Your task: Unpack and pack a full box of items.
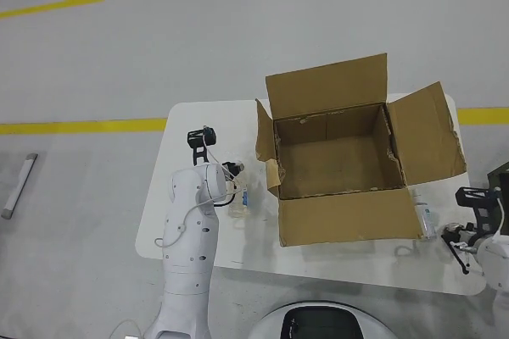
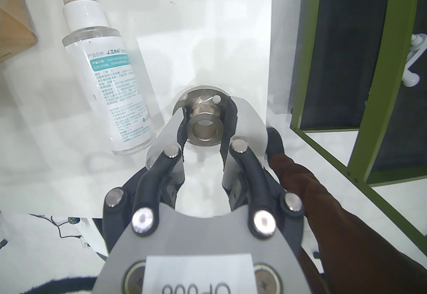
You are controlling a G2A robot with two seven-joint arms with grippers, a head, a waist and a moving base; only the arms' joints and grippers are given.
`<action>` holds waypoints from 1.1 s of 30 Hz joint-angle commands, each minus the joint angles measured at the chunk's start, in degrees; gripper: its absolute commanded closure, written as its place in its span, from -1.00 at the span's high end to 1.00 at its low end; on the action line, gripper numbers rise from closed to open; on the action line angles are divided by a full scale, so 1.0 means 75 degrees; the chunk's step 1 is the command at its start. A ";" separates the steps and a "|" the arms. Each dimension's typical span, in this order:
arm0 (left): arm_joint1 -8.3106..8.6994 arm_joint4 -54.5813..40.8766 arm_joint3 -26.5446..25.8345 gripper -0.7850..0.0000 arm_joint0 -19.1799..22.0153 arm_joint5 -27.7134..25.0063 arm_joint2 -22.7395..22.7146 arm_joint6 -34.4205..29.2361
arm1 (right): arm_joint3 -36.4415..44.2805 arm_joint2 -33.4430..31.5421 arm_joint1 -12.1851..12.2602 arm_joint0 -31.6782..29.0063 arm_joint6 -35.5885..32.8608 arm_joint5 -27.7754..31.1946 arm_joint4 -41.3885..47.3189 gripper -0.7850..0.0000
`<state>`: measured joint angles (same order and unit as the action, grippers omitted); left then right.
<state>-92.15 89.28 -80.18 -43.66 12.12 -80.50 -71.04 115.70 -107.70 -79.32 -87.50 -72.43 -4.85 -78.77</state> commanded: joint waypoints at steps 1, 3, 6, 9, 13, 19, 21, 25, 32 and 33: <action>0.0000 0.0000 0.0000 1.00 0.0000 0.0000 0.0000 0.0000 | 0.0005 -0.0007 0.0012 -0.0008 -0.0011 0.0007 0.0001 0.11; 0.0000 0.0000 0.0000 1.00 0.0000 0.0000 0.0000 0.0000 | 0.0038 -0.0042 0.0026 -0.0028 -0.0005 0.0031 0.0023 0.36; 0.0000 0.0000 0.0000 1.00 0.0000 0.0000 0.0000 0.0000 | 0.0339 -0.0209 0.0032 -0.0158 0.0103 -0.0002 0.0346 0.84; 0.0000 0.0000 0.0000 1.00 0.0000 0.0000 0.0000 0.0000 | 0.1118 -0.0613 0.0014 -0.0475 0.0514 -0.0152 0.1052 0.20; 0.0000 0.0000 0.0000 1.00 0.0000 0.0000 0.0000 0.0000 | 0.2526 -0.1416 -0.0050 -0.1297 0.1452 -0.0315 0.2063 -1.00; 0.0000 0.0000 0.0000 1.00 0.0000 0.0000 0.0000 0.0000 | 0.2526 -0.2371 -0.0042 -0.1587 0.3620 0.1053 0.3437 -1.00; 0.0000 0.0000 0.0000 1.00 0.0000 0.0000 0.0000 0.0000 | 0.2526 -0.2495 -0.0011 -0.1514 0.4023 0.1574 0.3771 -1.00; 0.0000 0.0000 0.0000 1.00 0.0000 0.0000 0.0000 0.0000 | 0.2526 -0.2349 0.0099 -0.1071 0.4187 0.2171 0.3781 -1.00; 0.0000 0.0000 0.0000 1.00 0.0000 0.0000 0.0000 0.0000 | 0.2526 -0.1815 0.0188 -0.0541 0.3999 0.2036 0.3188 -1.00; 0.0000 0.0000 0.0000 1.00 0.0000 0.0000 0.0000 0.0000 | 0.2526 -0.1815 0.0188 -0.0541 0.3999 0.2036 0.3188 -1.00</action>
<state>-92.15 89.28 -80.18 -43.66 12.12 -80.50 -71.04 134.65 -121.26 -77.90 -91.53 -42.49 10.38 -54.91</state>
